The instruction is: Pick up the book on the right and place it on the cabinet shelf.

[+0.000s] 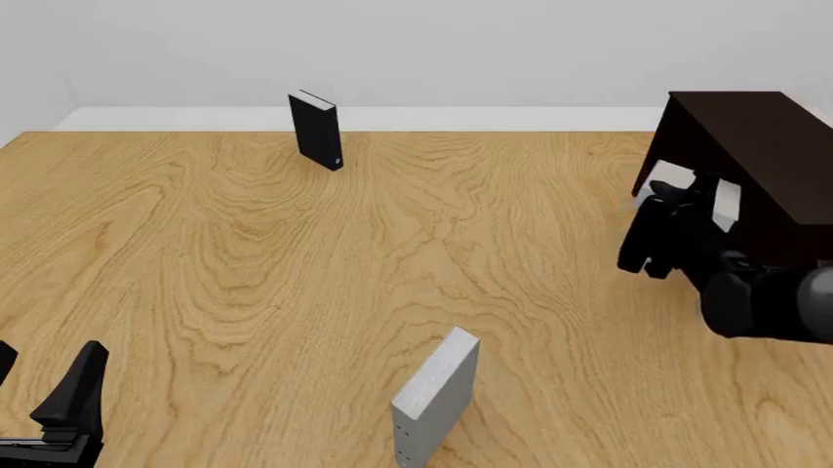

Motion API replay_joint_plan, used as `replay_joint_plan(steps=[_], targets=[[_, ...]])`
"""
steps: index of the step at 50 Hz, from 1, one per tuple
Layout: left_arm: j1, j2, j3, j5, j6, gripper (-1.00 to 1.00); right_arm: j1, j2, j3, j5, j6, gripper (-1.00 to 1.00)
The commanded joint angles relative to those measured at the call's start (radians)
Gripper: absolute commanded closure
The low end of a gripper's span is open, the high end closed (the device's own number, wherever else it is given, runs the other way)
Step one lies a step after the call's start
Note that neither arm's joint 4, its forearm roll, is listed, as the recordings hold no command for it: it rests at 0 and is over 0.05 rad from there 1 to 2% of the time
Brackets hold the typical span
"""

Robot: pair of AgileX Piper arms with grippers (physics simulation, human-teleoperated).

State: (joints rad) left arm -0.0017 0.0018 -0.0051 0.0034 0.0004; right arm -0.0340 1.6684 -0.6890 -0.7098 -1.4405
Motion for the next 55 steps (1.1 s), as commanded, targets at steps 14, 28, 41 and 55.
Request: replay_joint_plan(steps=[14,28,41,55], targets=[[0.0,0.0,0.0,0.0,0.0,-1.0,-0.042,0.07,-0.089,-0.009,0.028,1.0],[0.0,0.0,0.0,0.0,0.0,-1.0,-0.068,0.105,-0.137,0.014,0.036,1.0],[0.0,0.0,0.0,0.0,0.0,-1.0,-0.091,0.163,-0.189,0.02,0.044,1.0],[0.0,0.0,0.0,0.0,0.0,-1.0,-0.118,0.196,-0.218,0.011,0.038,1.0]])
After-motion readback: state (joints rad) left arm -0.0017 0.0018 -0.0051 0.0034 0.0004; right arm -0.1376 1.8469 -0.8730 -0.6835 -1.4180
